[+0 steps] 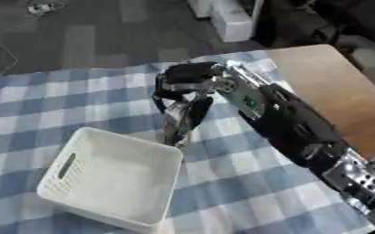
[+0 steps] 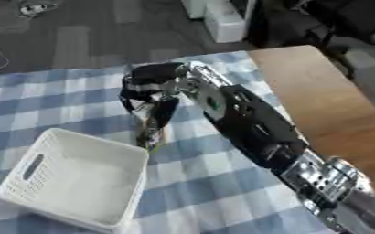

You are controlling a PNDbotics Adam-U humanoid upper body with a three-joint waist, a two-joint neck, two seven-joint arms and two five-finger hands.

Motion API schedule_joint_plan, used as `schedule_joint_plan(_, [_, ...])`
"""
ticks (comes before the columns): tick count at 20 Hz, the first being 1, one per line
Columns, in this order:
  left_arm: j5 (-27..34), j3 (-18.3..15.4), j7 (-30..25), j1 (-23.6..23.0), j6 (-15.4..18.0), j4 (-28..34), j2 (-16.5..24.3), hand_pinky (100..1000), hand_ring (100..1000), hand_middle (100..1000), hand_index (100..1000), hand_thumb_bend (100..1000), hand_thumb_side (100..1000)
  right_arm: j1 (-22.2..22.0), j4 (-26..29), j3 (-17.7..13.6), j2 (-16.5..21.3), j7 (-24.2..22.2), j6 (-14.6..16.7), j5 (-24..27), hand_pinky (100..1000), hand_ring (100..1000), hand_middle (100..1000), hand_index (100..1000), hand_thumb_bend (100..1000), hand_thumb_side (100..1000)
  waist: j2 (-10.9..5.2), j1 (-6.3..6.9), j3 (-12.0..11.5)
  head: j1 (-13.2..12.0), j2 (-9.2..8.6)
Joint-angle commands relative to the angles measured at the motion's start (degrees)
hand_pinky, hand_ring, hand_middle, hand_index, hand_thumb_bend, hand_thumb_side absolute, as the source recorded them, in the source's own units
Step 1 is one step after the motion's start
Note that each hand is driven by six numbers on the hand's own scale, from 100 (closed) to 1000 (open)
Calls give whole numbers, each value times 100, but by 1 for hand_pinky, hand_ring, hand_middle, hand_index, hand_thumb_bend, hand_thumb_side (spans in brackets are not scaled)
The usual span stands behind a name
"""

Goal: Pick up objects on the table and place them in the box.

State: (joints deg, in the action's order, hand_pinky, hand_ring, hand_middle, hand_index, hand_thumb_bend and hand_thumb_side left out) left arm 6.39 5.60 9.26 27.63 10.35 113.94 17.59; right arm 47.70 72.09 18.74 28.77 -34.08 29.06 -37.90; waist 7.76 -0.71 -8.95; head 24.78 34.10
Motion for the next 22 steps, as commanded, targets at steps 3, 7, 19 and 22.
schedule_joint_plan(3, [36, -5, -20, 95, 10, 65, 25, 836, 652, 805, 932, 1000, 802, 105, -35, 13, 55, 82, 218, -269, 100, 244, 878, 411, 754, 260, -80, 4, -16, 102, -95])
schedule_joint_plan(7, [39, -7, -17, 102, 12, 65, 22, 836, 652, 805, 932, 1000, 802, 79, -35, 2, 73, 221, 329, -326, 100, 184, 1000, 403, 735, 248, -75, 7, -18, 118, -93])
schedule_joint_plan(19, [33, -6, -18, 66, 10, 65, 36, 835, 652, 803, 932, 1000, 804, 61, 726, -139, 90, 536, -292, -1244, 100, 152, 1000, 381, 778, 213, -89, 26, 23, 170, -61])
schedule_joint_plan(22, [30, -3, -19, 59, 13, 65, 37, 835, 652, 803, 932, 1000, 803, 74, 955, -143, 49, 668, -668, -1548, 100, 147, 1000, 377, 792, 207, -92, 32, 31, 190, -47])
